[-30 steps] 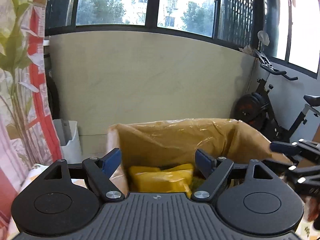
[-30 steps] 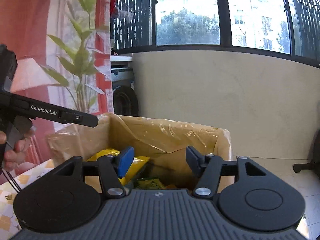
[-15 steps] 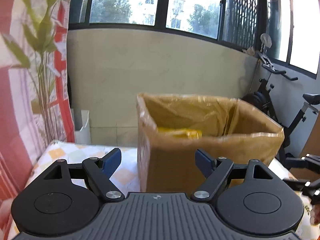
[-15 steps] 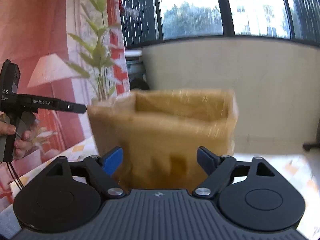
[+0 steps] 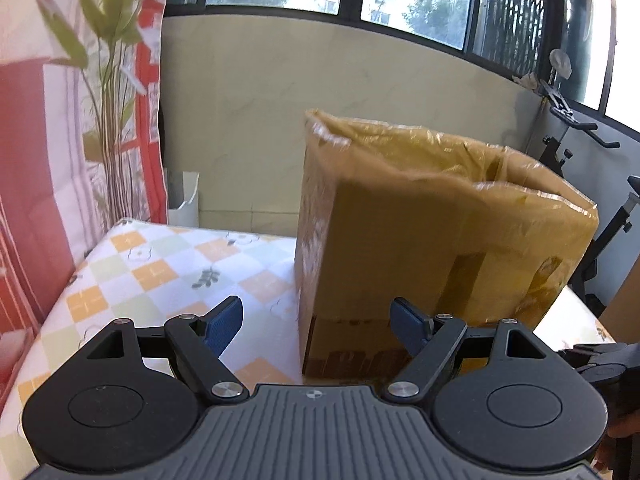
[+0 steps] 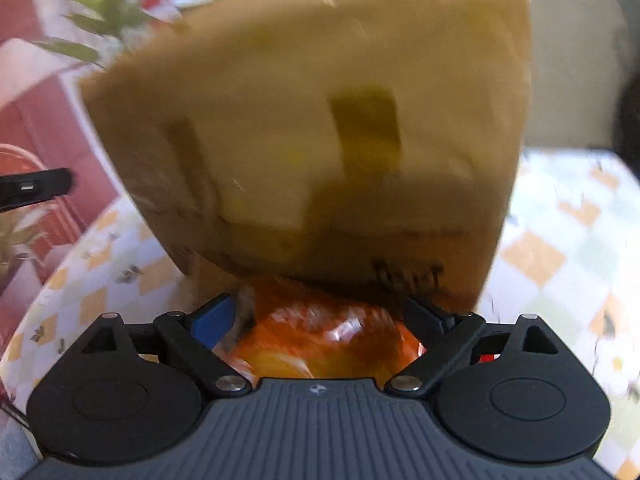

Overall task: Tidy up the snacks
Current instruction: 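Grasp the orange chip bag with the right gripper while the left approaches a clear packet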

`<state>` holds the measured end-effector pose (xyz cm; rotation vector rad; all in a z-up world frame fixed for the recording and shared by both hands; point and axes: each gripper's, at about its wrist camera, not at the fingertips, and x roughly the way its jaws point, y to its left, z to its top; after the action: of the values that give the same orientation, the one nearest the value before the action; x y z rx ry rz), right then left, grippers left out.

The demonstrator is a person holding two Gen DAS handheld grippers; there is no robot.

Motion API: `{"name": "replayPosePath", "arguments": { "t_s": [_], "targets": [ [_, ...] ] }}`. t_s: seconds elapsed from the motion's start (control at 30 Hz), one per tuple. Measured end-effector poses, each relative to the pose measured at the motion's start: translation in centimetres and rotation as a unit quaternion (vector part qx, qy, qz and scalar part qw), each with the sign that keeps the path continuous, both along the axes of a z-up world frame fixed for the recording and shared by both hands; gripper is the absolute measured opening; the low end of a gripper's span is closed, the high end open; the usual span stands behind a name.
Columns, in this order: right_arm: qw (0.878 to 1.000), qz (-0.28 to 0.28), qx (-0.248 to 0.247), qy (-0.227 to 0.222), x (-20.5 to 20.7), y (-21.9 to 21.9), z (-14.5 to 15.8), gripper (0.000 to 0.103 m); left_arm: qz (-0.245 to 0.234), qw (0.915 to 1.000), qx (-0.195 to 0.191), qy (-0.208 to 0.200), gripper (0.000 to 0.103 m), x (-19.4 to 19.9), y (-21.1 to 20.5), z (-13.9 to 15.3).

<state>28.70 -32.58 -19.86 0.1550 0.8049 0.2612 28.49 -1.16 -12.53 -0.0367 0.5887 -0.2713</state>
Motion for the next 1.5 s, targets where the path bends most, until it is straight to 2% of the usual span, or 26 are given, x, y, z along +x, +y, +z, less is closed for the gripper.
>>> {"name": "replayPosePath", "arguments": {
  "t_s": [0.03,0.17,0.23,0.33,0.47,0.7,0.8,1.1,1.27,1.4,1.5],
  "targets": [
    [1.000,0.000,0.001,0.003,-0.2,-0.1,-0.3,0.097,0.000,1.0000,0.001,0.003,0.083,0.0,0.1,-0.2],
    [1.000,0.004,0.015,-0.006,-1.8,-1.1,-0.9,0.097,-0.001,0.9997,0.005,0.023,0.082,0.1,0.3,-1.4],
    [1.000,0.010,0.025,-0.012,-2.3,-1.5,-1.0,0.088,-0.002,0.9995,0.005,0.032,0.082,0.1,0.2,-2.0],
    [0.999,0.023,0.024,-0.024,-3.3,-1.5,-1.0,0.083,-0.008,0.9991,0.004,0.042,0.082,0.1,0.0,-2.7],
    [0.997,0.046,0.003,-0.059,-5.0,-1.5,-0.5,0.074,-0.021,0.9980,0.008,0.059,0.081,0.0,-0.5,-4.0],
    [0.987,0.024,-0.030,-0.155,-7.8,-3.0,-0.5,0.073,-0.030,0.9948,0.010,0.096,0.077,0.7,-1.7,-7.0],
    [0.983,0.005,-0.046,-0.176,-8.3,-3.2,-1.3,0.073,-0.030,0.9939,0.021,0.105,0.073,1.4,-3.0,-8.4],
    [0.984,-0.015,-0.021,-0.175,-8.7,-4.1,-3.8,0.073,-0.011,0.9934,0.033,0.109,0.075,4.2,-6.1,-10.3],
    [0.983,-0.017,-0.006,-0.184,-9.0,-4.6,-4.2,0.074,-0.027,0.9914,0.056,0.115,0.075,5.0,-7.6,-11.4],
    [0.982,-0.016,-0.001,-0.187,-9.1,-4.7,-4.3,0.074,-0.038,0.9901,0.090,0.100,0.083,5.0,-8.6,-12.0],
    [0.982,-0.012,-0.005,-0.188,-9.3,-4.6,-4.3,0.074,-0.032,0.9911,0.089,0.094,0.086,4.6,-8.4,-12.3]
  ]
}}
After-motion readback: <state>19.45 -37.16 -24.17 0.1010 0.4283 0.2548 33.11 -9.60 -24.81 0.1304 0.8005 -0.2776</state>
